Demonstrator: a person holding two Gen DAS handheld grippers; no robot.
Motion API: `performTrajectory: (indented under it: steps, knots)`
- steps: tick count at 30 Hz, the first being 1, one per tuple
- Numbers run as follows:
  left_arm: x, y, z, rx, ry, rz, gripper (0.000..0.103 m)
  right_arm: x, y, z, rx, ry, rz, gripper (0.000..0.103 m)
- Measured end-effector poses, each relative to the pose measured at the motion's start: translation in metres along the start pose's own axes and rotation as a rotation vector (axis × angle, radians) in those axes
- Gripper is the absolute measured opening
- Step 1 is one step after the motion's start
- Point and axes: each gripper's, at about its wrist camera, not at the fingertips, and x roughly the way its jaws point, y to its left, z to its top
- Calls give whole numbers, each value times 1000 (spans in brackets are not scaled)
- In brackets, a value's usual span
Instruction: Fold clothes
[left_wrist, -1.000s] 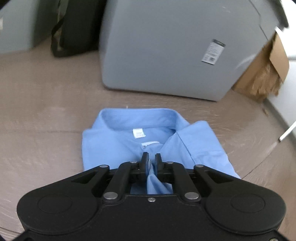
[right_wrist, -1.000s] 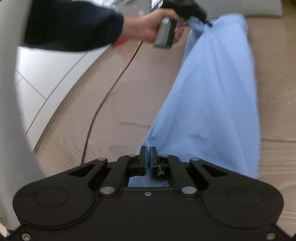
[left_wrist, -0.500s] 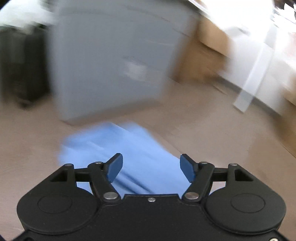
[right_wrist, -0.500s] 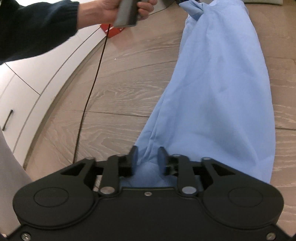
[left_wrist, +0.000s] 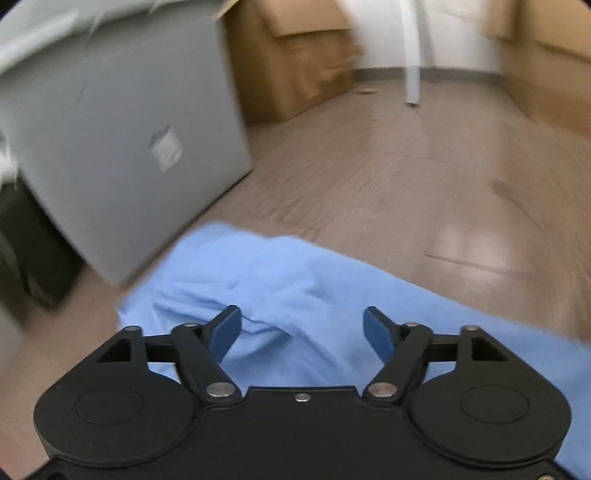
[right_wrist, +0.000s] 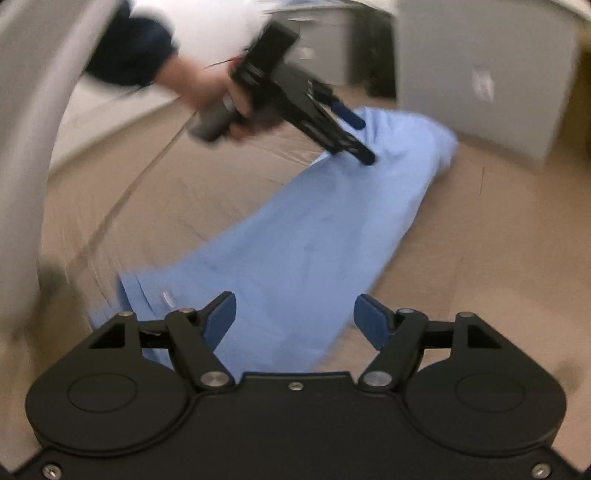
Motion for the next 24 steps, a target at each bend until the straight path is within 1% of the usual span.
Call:
performTrajectory:
  steps: [2, 3, 4, 5, 6, 7, 9, 11, 13, 15, 17, 20, 21, 22, 23, 24]
  knots:
    - [-34, -41, -9, 128, 54, -82, 77, -2, -2, -13, -168, 4, 68, 77]
    - [-49, -59, -14, 186, 67, -119, 77, -4, -2, -20, -258, 8, 112, 77]
    - [-63, -78, -19, 242, 79, -155, 77, -6, 2, -29, -383, -3, 180, 77]
    - [-67, -82, -21, 259, 82, -165, 77, -8, 6, -38, -507, -13, 247, 77]
    - [-82, -102, -25, 322, 92, -209, 77, -9, 11, -46, -622, -23, 311, 77]
    - [-97, -122, -30, 383, 85, -271, 77, -7, 16, -51, -698, -31, 356, 77]
    - [-109, -146, -36, 434, 90, -334, 77, -8, 26, -62, -838, -58, 433, 77]
    - [-114, -168, -45, 469, 80, -385, 77, -8, 30, -62, -850, -89, 466, 79]
    - [-106, -181, -51, 470, 77, -367, 77, -5, 35, -59, -810, -123, 491, 83]
    - [-101, -188, -55, 429, 45, -332, 78, -1, 42, -61, -811, -121, 490, 84]
    - [-99, -192, -64, 408, 17, -320, 84, 2, 49, -62, -849, -132, 468, 84]
    - [-106, -198, -84, 465, -22, -334, 91, 2, 59, -63, -880, -166, 429, 84]
    - [-112, -198, -91, 471, -34, -342, 96, 3, 63, -63, -877, -177, 418, 84]
    - [-119, -199, -98, 478, -46, -351, 99, 4, 66, -62, -875, -188, 408, 84]
    - [-121, -199, -101, 486, -52, -352, 99, 4, 69, -62, -874, -196, 397, 84]
    - [-120, -203, -107, 524, -68, -345, 99, 5, 71, -62, -887, -195, 379, 84]
